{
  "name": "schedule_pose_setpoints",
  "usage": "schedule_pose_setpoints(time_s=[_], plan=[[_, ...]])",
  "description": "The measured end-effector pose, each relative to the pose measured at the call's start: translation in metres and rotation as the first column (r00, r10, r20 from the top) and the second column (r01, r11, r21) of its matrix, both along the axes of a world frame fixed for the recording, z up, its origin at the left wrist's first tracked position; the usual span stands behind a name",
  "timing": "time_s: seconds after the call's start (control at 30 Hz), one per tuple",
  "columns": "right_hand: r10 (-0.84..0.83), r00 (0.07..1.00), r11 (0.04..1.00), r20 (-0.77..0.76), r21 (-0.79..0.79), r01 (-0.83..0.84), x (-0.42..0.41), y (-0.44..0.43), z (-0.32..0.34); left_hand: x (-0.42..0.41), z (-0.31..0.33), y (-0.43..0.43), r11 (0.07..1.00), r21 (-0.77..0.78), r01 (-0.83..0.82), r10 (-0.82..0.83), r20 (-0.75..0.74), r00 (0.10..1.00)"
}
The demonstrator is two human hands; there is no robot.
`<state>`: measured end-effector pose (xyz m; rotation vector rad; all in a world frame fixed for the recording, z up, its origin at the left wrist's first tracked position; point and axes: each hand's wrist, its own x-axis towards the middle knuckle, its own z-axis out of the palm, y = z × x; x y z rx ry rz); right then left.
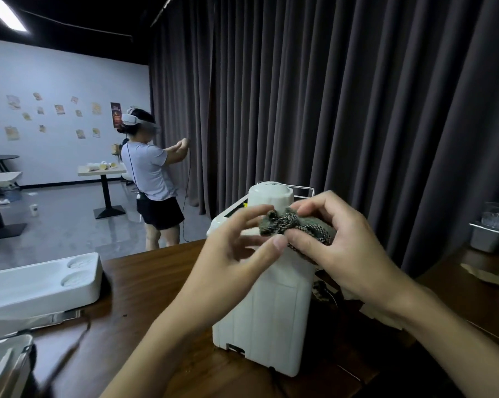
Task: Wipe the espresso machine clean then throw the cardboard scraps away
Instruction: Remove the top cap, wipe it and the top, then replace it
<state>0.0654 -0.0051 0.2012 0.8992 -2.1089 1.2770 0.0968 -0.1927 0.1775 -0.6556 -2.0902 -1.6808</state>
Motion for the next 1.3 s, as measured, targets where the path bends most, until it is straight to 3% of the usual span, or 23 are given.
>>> schedule_pose_setpoints(time_s=[0.13, 0.37, 0.43, 0.5, 0.6, 0.8, 0.93, 1.2, 1.3], plan=[[0.02, 0.995, 1.0, -0.097, 0.008, -0.019, 0.003, -0.025, 0.0, 0.006, 0.003, 0.004, 0.959, 0.269, 0.094, -0.125, 0.101, 0.987], [0.311, 0.941, 0.928, 0.133, 0.169, -0.331, 0.0, -0.032, 0.008, 0.001, 0.006, -0.019, 0.882, 0.471, 0.025, -0.11, 0.153, 0.982], [0.242, 0.969, 0.961, 0.06, 0.121, -0.247, -0.006, -0.028, 0.008, -0.008, 0.011, -0.029, 0.925, 0.366, -0.105, 0.068, 0.111, 0.991], [0.062, 0.998, 0.995, -0.012, 0.073, -0.061, -0.019, -0.022, 0.004, -0.029, 0.021, -0.041, 0.938, 0.167, -0.303, 0.307, 0.003, 0.952], [-0.119, 0.992, 0.969, -0.029, 0.214, 0.123, -0.038, -0.017, -0.005, -0.073, 0.038, -0.056, 0.882, -0.11, -0.458, 0.441, -0.147, 0.885], [-0.102, 0.995, 0.969, 0.004, 0.229, 0.098, -0.055, -0.01, -0.016, -0.134, 0.046, -0.044, 0.754, -0.499, -0.428, 0.341, -0.26, 0.904], [-0.04, 0.998, 0.968, 0.04, 0.25, 0.029, -0.06, -0.006, -0.014, -0.14, 0.054, -0.055, 0.694, -0.675, -0.249, 0.175, -0.177, 0.968], [-0.039, 0.998, 0.971, 0.043, 0.238, 0.028, -0.062, -0.007, -0.016, -0.101, 0.059, -0.077, 0.692, -0.721, -0.006, -0.009, -0.017, 1.0], [-0.038, 0.998, 0.972, 0.051, 0.235, 0.025, -0.062, -0.006, -0.015, -0.112, 0.057, -0.069, 0.688, -0.724, -0.049, 0.002, -0.065, 0.998]])
